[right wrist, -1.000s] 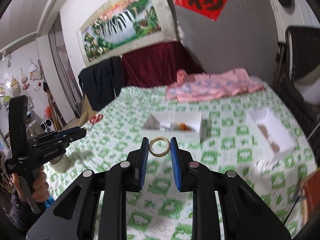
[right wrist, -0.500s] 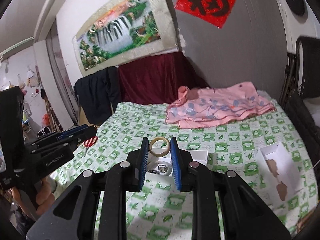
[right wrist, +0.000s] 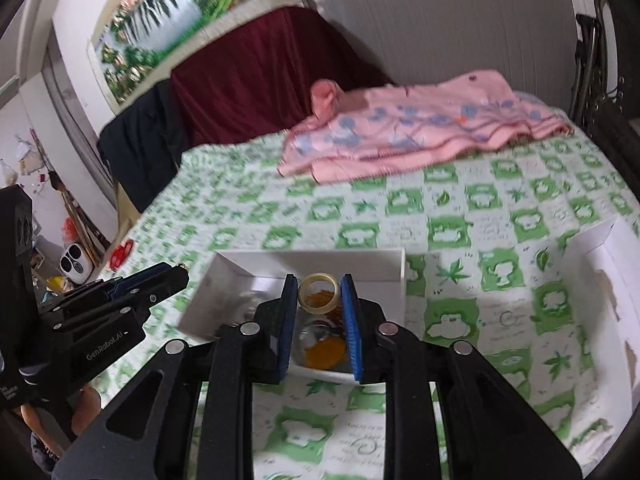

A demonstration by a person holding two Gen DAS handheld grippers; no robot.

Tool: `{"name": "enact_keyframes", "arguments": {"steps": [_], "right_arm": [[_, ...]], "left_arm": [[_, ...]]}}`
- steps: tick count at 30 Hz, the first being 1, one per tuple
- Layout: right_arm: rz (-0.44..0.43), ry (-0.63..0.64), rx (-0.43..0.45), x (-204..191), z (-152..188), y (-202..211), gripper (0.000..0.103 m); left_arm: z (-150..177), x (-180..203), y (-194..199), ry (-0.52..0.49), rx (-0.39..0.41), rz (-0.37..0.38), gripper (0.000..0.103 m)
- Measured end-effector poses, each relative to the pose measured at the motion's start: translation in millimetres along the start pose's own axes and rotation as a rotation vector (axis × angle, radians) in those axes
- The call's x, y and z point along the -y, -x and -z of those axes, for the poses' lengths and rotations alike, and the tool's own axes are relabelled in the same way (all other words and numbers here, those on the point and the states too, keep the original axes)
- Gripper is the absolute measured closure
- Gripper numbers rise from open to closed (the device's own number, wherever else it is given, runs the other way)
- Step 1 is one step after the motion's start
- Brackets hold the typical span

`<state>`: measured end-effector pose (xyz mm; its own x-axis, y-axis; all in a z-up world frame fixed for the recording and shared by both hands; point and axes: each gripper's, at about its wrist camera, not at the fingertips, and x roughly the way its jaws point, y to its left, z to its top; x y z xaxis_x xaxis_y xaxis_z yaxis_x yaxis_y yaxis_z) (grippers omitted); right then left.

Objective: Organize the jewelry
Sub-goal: 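Open both tools to drop the gold rings into the box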

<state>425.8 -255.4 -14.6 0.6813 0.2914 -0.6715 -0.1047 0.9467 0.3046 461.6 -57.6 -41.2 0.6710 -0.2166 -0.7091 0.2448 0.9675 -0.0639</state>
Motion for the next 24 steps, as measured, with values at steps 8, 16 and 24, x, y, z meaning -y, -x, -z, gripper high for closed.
{"name": "enact_keyframes", "arguments": {"steps": [8,16,24], "right_arm": [[-0.028,-0.050,-0.031,18,6,-21,0.081],[-0.045,-0.055,-0.027,17,9,-20,0.081],[-0.041,-0.057,-0.012,17,9,-15,0.079]], "left_arm": [[10,-3,-35,0.000,-0.054,-0.005,0.081],[13,3,-34,-0.019,-0.035,0.003,0.070],[14,4,-26,-0.015,-0.011,0.040,0.052]]}}
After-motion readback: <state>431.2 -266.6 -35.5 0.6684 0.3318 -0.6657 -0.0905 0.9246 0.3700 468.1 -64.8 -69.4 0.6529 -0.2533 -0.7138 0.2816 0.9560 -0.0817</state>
